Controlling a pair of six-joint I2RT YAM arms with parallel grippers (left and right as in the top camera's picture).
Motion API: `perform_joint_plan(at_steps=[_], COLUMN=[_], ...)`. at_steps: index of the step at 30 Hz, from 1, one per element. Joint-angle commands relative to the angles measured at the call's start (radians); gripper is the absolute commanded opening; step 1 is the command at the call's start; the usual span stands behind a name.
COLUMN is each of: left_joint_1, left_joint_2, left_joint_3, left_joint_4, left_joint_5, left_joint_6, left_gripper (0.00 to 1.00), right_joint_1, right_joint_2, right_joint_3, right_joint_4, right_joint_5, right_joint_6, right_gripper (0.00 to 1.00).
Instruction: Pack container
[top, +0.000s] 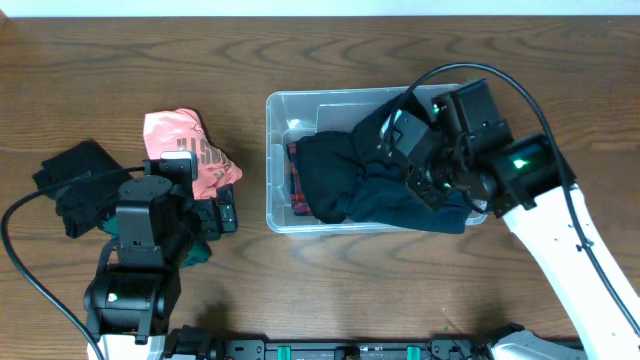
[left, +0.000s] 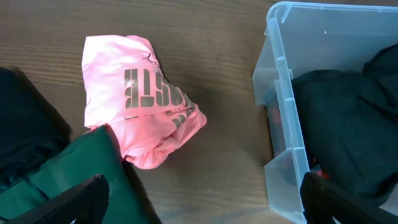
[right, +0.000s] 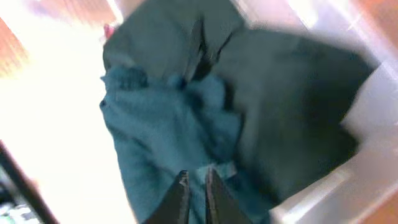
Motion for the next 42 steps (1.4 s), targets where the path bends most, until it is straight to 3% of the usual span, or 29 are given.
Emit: perform_joint_plan(at_steps=[1, 5, 9, 12, 19, 25, 30, 32, 42], left_joint_1=[0.005, 0.005, 0.005, 0.005, 0.005, 0.005, 0.005, 0.005, 0.019], left_joint_2=[-0.001, -0.001, -0.001, -0.001, -0.001, -0.001, -0.001, -0.001, 0.012], left_joint_3=[0.023, 0.023, 0.023, 0.023, 0.023, 0.023, 0.023, 0.023, 0.037], left_joint_4=[0.001, 0.001, 0.001, 0.001, 0.001, 0.001, 0.000, 0.000, -0.003], left_joint_5=[0.003, 0.003, 0.003, 0.003, 0.003, 0.003, 0.003, 0.003, -0.001], left_joint_6=[-0.005, -0.005, -0.005, -0.005, -0.005, -0.005, -0.005, -0.005, -0.006], left_gripper=[0.98, 0.98, 0.98, 0.98, 0.98, 0.98, 0.98, 0.98, 0.98], right_joint_1=[0.005, 0.005, -0.013, -0.032, -0.067, -0.065, -0.066, -0.074, -0.286], right_joint_2=[0.024, 0.053, 0.103, 0.155, 0.208, 0.146, 0.035, -0.006, -0.050], right_joint_3=[-0.078, -0.198, -0.334, -0.380, -0.369, -0.198, -0.027, -0.009, -0.011], right_joint_4=[-0.015, 0.028, 0.185, 0.305, 0.414, 0.295, 0.185, 0.187, 0.126], right_joint_5=[-0.009, -0.007, 0.040, 0.139, 0.206, 0.209, 0.210, 0.218, 0.217], right_joint_6=[0.171, 0.180, 0.193, 0.266, 0.309, 0.307, 0.298, 0.295, 0.456], right_gripper=[0.07, 0.09, 0.09, 0.17, 0.30, 0.40, 0.66, 0.99, 0.99])
